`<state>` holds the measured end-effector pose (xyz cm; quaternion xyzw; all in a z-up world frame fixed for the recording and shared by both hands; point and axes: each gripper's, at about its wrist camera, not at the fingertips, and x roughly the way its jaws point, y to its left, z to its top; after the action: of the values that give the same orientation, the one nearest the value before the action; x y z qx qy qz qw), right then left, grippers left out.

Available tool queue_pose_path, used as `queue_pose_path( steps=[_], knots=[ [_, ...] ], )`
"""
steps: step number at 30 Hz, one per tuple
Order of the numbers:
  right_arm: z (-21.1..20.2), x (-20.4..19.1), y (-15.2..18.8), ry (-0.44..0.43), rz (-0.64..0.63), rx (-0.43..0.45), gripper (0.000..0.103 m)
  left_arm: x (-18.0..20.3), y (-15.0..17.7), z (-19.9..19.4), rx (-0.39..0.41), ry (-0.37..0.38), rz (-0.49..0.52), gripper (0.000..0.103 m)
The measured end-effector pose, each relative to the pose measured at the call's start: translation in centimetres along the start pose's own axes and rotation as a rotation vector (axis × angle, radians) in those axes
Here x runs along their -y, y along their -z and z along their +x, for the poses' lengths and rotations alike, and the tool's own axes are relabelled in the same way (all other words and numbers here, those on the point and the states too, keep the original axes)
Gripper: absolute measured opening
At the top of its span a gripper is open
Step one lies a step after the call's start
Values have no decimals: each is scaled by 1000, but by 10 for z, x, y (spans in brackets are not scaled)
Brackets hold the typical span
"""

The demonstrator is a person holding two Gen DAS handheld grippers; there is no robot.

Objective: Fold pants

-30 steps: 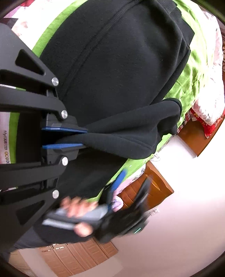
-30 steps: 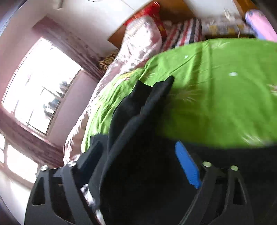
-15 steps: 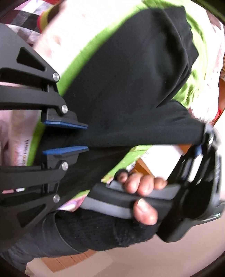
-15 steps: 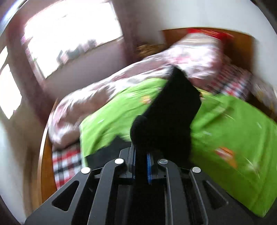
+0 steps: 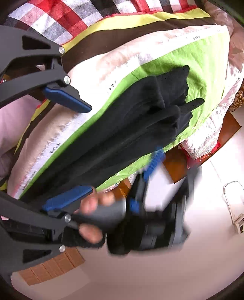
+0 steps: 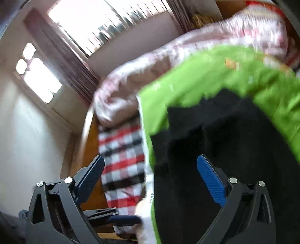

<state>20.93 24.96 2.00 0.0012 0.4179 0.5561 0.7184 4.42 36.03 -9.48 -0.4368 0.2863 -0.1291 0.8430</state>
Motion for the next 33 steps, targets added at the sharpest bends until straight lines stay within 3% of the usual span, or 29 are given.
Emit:
queue_pose_path(
  steps=[3, 5, 9, 11, 15, 20, 22, 26, 29, 32, 33],
  knots=[
    [-52, -4, 5, 110, -66, 116, 83, -1, -13, 6, -3, 14, -35, 83],
    [-87, -9, 31, 290, -170, 163, 78, -4, -27, 12, -11, -9, -48, 86],
    [-120, -12, 101, 432, -261, 125, 64, -13, -63, 32, -50, -84, -32, 87],
    [-126, -11, 142, 479, -271, 80, 62, -17, -74, 43, -58, -91, -39, 87],
    [-122, -5, 186, 500, -261, 15, 54, -19, -86, 58, -41, -113, -36, 86],
    [-114, -14, 203, 462, -305, -24, 47, -21, -92, 65, -30, -131, -52, 84],
    [-104, -17, 202, 464, -336, -41, 47, -16, -89, 65, -39, -163, -22, 63],
    [-79, -14, 195, 493, -343, -122, 45, -25, -86, 71, -69, -171, -36, 48],
    [-73, -11, 197, 519, -360, -145, 36, -26, -89, 72, -69, -167, -39, 44],
    [-78, -12, 196, 532, -371, -129, 20, -30, -89, 63, -66, -137, -65, 44],
    [-79, -13, 195, 535, -374, -123, 11, -31, -88, 57, -58, -125, -73, 45]
  ],
)
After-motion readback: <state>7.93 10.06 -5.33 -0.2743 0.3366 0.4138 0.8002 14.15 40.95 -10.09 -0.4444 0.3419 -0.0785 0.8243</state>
